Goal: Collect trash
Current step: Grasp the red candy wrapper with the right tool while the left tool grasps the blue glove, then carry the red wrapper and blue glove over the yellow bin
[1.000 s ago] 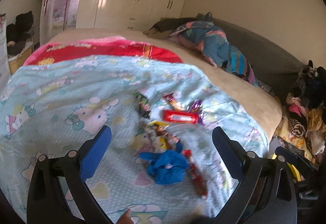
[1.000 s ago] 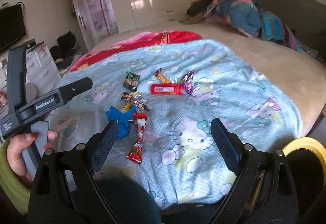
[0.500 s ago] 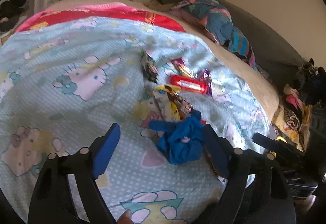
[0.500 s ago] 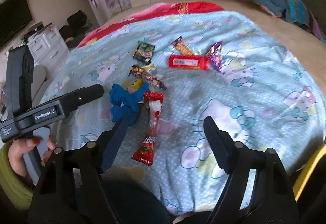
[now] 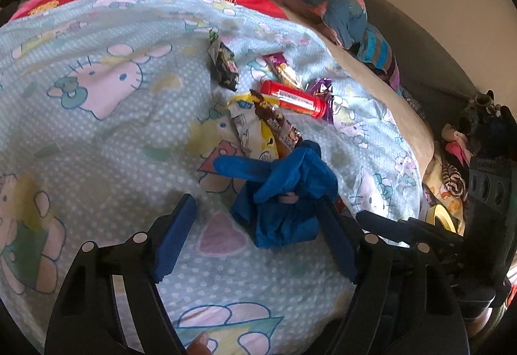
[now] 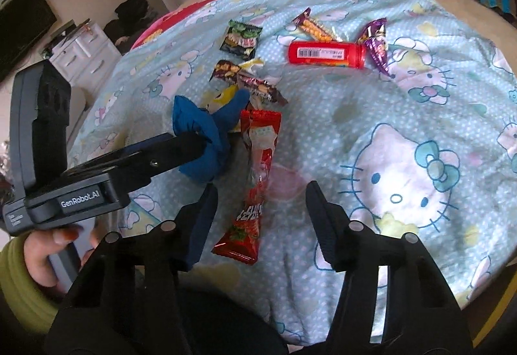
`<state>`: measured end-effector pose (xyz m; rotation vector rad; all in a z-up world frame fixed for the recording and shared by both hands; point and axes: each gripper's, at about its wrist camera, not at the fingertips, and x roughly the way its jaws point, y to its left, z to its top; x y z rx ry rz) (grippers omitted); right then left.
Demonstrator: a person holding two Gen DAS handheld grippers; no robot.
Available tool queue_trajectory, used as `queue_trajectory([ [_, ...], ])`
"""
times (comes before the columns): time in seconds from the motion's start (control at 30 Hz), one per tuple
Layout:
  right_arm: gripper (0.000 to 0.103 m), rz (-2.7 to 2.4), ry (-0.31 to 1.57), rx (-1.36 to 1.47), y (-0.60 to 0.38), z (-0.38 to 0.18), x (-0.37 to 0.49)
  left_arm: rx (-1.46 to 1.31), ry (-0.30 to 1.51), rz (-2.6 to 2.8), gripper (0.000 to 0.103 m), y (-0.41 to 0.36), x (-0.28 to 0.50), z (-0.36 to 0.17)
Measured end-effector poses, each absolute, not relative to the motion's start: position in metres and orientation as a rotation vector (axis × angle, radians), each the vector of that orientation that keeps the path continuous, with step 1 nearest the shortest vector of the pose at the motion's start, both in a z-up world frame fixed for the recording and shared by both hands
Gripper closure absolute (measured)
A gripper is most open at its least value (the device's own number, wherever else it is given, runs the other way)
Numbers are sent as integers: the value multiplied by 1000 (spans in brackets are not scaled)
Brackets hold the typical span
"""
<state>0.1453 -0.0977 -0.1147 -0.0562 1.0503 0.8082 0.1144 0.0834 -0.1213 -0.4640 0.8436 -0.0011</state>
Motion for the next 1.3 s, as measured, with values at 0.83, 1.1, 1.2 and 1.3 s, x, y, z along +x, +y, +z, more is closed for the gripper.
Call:
queue_trajectory([
  [0.83, 94, 630, 978, 78, -145, -109, 132, -456, 853, -141, 86, 65, 114, -111],
  [1.1, 94, 595, 933, 102, -161, -101, 120, -450, 800, -180, 87, 58, 109, -88],
  [1.2, 94, 586, 906, 111, -166, -94, 118, -441, 784, -191, 87, 53, 107, -79],
  [1.3, 94, 580, 879, 114, -171, -86, 115, -433, 771, -205, 87, 50, 105, -71],
])
